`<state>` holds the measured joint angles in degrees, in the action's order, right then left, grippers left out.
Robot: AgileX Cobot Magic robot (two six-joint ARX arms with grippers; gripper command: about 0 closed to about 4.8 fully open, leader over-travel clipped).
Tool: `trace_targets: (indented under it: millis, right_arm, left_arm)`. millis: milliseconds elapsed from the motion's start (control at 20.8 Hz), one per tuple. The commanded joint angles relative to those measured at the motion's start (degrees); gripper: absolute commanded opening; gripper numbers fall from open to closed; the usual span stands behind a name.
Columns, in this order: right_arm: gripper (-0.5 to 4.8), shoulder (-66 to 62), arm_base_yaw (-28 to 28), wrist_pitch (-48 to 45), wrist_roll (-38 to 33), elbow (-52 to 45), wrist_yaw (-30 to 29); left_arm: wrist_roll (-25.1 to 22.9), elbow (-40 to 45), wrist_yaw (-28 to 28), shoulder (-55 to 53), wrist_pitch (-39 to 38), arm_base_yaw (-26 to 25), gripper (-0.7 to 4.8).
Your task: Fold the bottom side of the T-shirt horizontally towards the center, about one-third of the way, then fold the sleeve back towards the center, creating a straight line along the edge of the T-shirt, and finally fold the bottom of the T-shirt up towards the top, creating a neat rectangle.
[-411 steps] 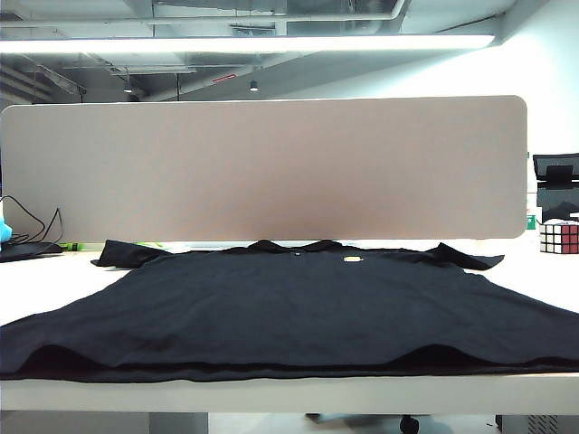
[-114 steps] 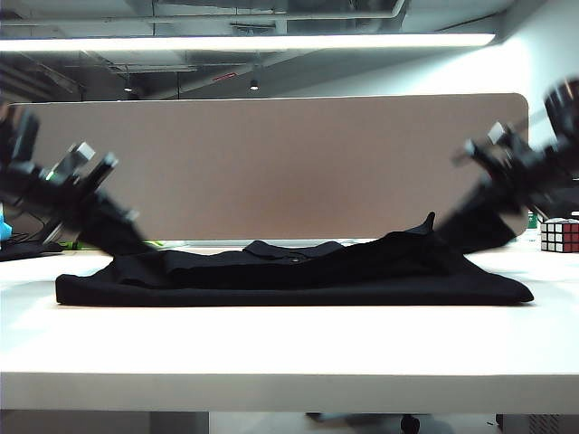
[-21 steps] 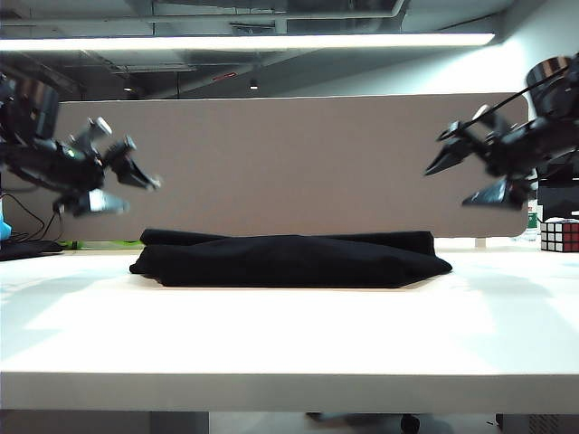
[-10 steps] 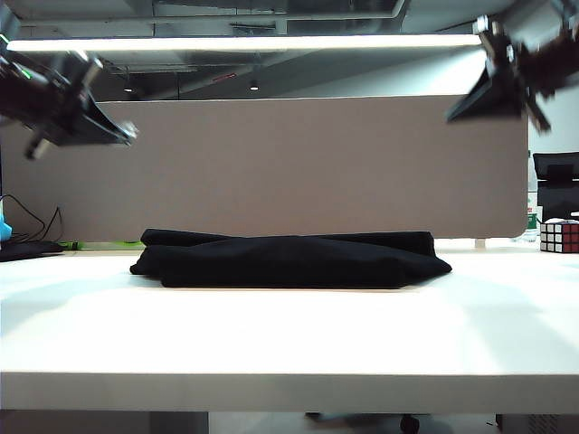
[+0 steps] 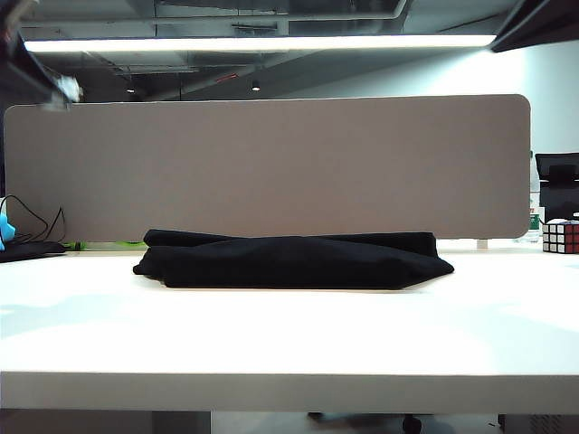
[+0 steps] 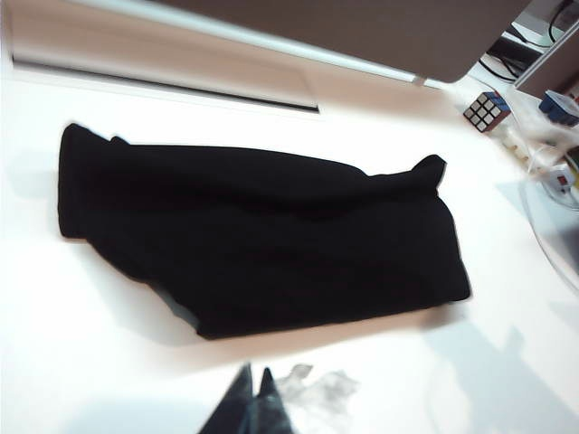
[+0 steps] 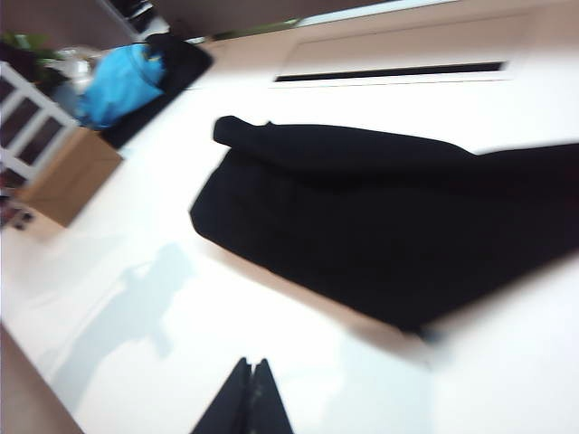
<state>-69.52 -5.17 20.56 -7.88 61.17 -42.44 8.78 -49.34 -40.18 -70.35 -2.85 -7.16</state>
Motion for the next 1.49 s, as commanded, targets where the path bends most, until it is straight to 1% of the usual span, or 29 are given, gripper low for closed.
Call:
trace_targets:
  millis: [48,96,144,192,288,385,433,481,529,577,625,673,721,817,865,913,1009,1057,1154,1250,1346,1442,1490]
  right_arm:
    - [-0.09,9.33,0.35,-3.34,0.42,-8.98,6.64]
    - [-0.09,12.79,0.7,-5.27,0.39,-12.52,9.11]
    - [-0.09,18.25,0.74,-8.57,0.35,-18.23,12.57]
    - [-0.09,21.7,0.79,-10.58,0.11,-21.81,14.08]
    - [-0.09,31.61,0.83,-18.05,-3.63,-33.29,18.14]
    - [-0.09,36.0,0.87,-20.65,-5.92,-38.36,21.46]
    - [-0.09,38.86,1.6,-23.76,-6.25,-42.34,23.47]
    - [-0.09,40.48,2.49,-25.22,-5.86,-44.48,25.29]
    - [-0.09,42.82,4.35,-26.71,-5.33,-47.32,29.22]
    - [-0.09,44.65,6.91,-28.13,-4.92,-50.05,33.53]
    - [-0.09,45.05,8.17,-28.89,-4.74,-51.23,35.43]
    - [-0.09,45.42,11.1,-31.95,-1.92,-54.16,37.05]
    - [-0.09,45.42,13.53,-35.08,1.01,-56.78,37.0]
    - [-0.09,45.42,16.41,-38.77,3.32,-60.17,37.03]
    - [-0.09,45.44,16.9,-39.69,3.45,-61.02,37.05]
    - [-0.09,45.44,16.87,-39.23,3.5,-61.11,36.92]
    - [-0.09,45.99,16.83,-39.56,4.79,-61.11,36.26]
    - [-0.09,46.47,16.83,-39.6,5.16,-61.11,36.11]
    - [-0.09,48.89,16.83,-39.08,5.46,-61.11,36.13]
    - [-0.09,52.39,16.83,-36.28,7.69,-61.11,36.61]
    - [-0.09,56.37,16.59,-32.17,8.39,-61.11,37.94]
    - [-0.09,60.67,15.41,-28.68,8.33,-61.11,38.86]
    - [-0.09,63.21,14.56,-27.76,8.37,-61.11,40.0]
  left_arm:
    - [-2.14,8.04,5.6,10.34,0.55,0.35,-0.06]
    - [-2.1,10.84,7.06,14.01,0.76,0.5,-0.06]
    - [-2.1,15.45,9.77,20.02,1.36,1.14,-0.06]
    - [-2.1,18.36,11.74,23.71,1.86,1.66,-0.06]
    - [-1.9,27.19,19.34,34.73,2.99,4.2,-0.06]
    - [-0.7,31.54,25.51,39.98,2.97,6.51,-0.06]
    - [0.83,35.3,29.73,44.06,2.99,9.14,-0.06]
    - [0.96,36.81,30.64,45.81,3.21,10.21,-0.06]
    - [0.83,40.28,31.71,49.33,5.4,12.74,-0.06]
    - [0.66,43.43,32.33,51.8,8.92,14.62,-0.06]
    - [0.66,45.4,32.48,53.0,11.39,15.58,-0.06]
    - [-0.15,48.61,32.59,54.36,15.5,16.7,-0.06]
    - [-3.08,48.92,34.97,54.71,13.62,17.22,-0.06]
    - [-5.88,48.92,34.47,54.6,13.99,17.22,-0.06]
    - [-6.49,48.94,33.09,54.6,14.99,17.22,-0.06]
    - [-6.64,48.92,30.38,54.62,17.62,16.98,-0.06]
    - [-6.69,48.89,29.42,54.69,20.52,17.0,-0.06]
    - [-6.71,48.89,29.38,54.86,20.57,17.0,-0.06]
    - [-8.48,48.94,28.76,55.89,19.17,16.98,-0.06]
    - [-9.62,48.94,29.29,57.94,17.46,16.98,-0.06]
    - [-9.86,48.94,30.36,60.98,16.04,16.98,-0.06]
    - [-9.86,48.94,31.65,64.24,13.09,16.98,-0.06]
    - [-9.79,48.94,33.29,66.27,10.23,16.98,-0.06]
